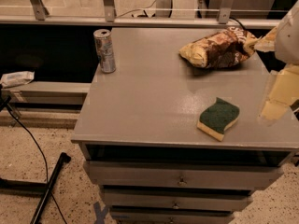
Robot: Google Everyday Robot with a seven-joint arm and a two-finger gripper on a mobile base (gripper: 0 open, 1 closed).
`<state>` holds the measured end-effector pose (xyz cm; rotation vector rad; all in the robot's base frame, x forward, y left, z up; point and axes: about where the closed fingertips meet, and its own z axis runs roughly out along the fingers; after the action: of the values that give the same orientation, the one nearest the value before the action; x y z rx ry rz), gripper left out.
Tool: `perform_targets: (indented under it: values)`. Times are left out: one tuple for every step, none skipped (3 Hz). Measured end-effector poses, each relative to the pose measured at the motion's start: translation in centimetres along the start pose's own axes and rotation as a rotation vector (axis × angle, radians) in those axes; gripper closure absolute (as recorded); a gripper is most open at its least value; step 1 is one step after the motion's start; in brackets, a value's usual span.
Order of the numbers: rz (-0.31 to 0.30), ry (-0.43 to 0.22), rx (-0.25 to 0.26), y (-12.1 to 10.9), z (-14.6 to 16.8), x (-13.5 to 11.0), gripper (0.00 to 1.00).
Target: Move brown chip bag near redbull can
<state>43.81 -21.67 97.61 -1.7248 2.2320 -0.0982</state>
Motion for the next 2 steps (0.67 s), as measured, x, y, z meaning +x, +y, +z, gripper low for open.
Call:
perform_targets:
  values:
    - [0.000, 0.000, 0.000, 0.0, 0.0, 0.0, 0.00]
    - [-0.011, -0.011, 0.057, -2.5, 0.3, 0.3, 0.00]
